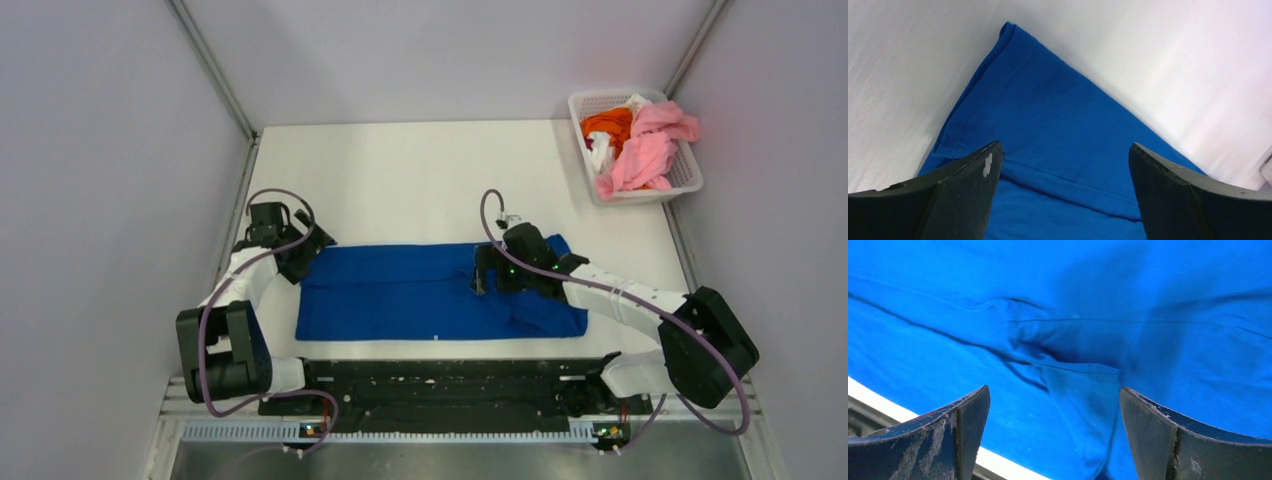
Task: Fold and stack the t-shirts
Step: Fold the other side of the tshirt into a rectangle, then rotate the tshirt 90 degrees
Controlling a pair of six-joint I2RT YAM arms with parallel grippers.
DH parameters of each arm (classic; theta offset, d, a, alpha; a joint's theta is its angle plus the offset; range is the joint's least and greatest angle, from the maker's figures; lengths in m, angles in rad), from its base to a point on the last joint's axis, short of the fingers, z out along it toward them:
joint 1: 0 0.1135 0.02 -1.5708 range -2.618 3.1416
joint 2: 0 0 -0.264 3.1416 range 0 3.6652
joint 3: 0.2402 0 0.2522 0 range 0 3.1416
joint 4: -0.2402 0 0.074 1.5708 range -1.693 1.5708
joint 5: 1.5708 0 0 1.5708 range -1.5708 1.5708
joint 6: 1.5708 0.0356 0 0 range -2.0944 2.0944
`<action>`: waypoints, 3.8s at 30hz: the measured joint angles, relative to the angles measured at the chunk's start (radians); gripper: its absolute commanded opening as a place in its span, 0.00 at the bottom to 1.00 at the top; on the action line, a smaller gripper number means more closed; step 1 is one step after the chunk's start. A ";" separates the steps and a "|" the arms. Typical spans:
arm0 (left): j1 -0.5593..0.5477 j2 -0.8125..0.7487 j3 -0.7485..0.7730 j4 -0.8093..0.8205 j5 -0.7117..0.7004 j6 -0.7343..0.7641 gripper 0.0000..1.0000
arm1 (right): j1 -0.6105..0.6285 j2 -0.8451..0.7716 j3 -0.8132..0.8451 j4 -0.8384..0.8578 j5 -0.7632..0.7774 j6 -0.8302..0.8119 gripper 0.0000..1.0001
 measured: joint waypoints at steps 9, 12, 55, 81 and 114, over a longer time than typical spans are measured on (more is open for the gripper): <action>0.000 -0.001 0.000 0.014 -0.004 0.008 0.99 | 0.108 0.036 -0.002 0.090 -0.121 -0.042 0.99; 0.000 -0.004 0.000 0.012 -0.009 0.013 0.99 | 0.170 0.048 0.005 0.083 -0.134 -0.061 0.99; 0.000 -0.059 -0.012 -0.002 -0.050 0.057 0.99 | 0.299 0.109 0.035 0.134 -0.136 0.022 0.99; -0.295 0.134 0.014 0.052 0.056 0.026 0.99 | 0.046 -0.079 -0.148 0.017 0.142 0.424 0.99; -0.873 0.284 0.033 0.434 0.137 -0.243 0.99 | -0.294 1.333 1.673 -0.056 -0.304 0.018 0.99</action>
